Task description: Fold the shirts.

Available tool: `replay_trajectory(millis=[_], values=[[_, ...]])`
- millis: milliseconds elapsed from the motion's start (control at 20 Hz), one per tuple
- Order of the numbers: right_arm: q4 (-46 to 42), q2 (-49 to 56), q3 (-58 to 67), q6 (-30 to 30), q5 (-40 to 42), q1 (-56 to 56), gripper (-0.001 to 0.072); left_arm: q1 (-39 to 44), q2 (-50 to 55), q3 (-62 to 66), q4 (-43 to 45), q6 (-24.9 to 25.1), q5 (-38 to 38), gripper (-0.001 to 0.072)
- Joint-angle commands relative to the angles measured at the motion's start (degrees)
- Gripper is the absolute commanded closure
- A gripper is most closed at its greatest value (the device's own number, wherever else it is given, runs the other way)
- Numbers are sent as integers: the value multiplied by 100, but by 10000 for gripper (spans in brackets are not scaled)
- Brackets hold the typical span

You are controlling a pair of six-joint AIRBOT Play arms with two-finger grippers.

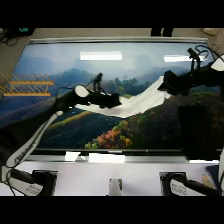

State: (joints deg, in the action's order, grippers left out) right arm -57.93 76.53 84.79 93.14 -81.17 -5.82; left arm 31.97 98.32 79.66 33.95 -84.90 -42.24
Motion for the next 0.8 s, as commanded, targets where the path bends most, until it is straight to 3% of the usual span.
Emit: replay_trajectory(millis=[0,250,400,600,750], values=[[-160,-704,2,240,-774,2,682,881,863,568,-664,-26,275,674],[-439,-1287,0,483,-885,2,681,1344,1403,695,-1128,-142,234,675],[-433,-1235,-17,485,-787,4,681,979,1228,693,-1062,501,101,677],[-437,-833,-15,481,-267,481,681,168,330,693,417,522,-437,677],[-350,-273,-15,483,649,1311,681,-450,-726,693,1779,520,-1058,677]])
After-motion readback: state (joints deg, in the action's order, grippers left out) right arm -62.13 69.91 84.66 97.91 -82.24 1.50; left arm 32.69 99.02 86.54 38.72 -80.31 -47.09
